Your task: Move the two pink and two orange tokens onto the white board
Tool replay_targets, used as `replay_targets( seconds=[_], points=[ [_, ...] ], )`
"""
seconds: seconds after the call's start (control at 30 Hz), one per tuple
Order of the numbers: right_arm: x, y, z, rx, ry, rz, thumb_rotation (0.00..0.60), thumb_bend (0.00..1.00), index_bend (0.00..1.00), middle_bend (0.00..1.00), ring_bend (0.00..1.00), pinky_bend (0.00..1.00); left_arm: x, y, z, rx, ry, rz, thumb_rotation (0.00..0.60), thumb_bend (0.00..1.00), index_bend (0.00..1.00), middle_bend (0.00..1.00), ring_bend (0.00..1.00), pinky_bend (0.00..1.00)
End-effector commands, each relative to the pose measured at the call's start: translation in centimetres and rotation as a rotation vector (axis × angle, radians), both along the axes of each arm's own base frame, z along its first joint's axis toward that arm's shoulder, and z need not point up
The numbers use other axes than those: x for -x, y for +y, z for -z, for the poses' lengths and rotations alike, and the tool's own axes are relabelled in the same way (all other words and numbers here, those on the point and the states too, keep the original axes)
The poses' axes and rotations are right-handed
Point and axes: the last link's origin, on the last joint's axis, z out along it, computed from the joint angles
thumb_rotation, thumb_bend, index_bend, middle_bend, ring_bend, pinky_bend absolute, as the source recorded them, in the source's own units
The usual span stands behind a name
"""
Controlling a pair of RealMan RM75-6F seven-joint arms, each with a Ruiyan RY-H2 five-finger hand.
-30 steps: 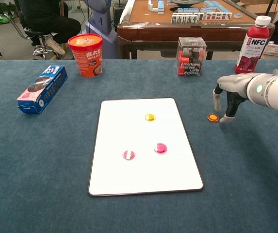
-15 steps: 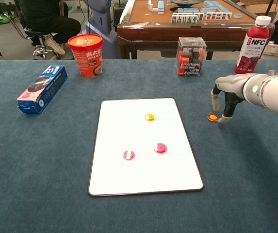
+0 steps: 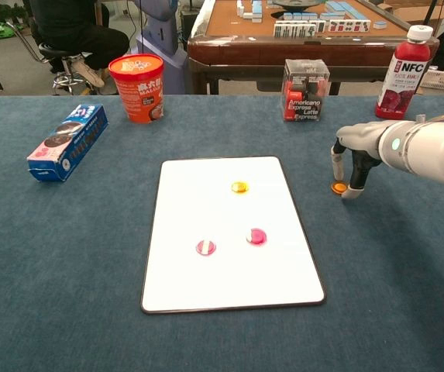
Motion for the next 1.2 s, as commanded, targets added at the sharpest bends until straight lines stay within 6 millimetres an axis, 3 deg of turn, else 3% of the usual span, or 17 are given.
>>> replay_targets(
  seconds=[0.03,0.9,1.2],
  points=[
    [-0.1,0.0,0.1,0.0,-0.001,0.0,0.6,0.2,0.43,1.0,1.0,1.0,0.0,0.0,0.0,0.0,0.0,-0.001,0.6,0.28,0.52,0.65,0.64,0.78],
    [-0.1,-0.1,0.5,-0.007,0.005,0.007,0.6,0.25,0.47,1.0,1.0,1.0,0.2,-0.2,0.2,0.008,0.002,-0.006,0.6,0.28,0.52,0.65,0.64,0.78],
    [-0.8,0.0,-1.1,0.023,-0.021,-0.025,0.6,0.25,0.48,1.0,1.0,1.0,0.2,-0.2,0.3,0.008,0.003,-0.004,0.6,0.28,0.52,0.65,0.64,0.78]
  ],
)
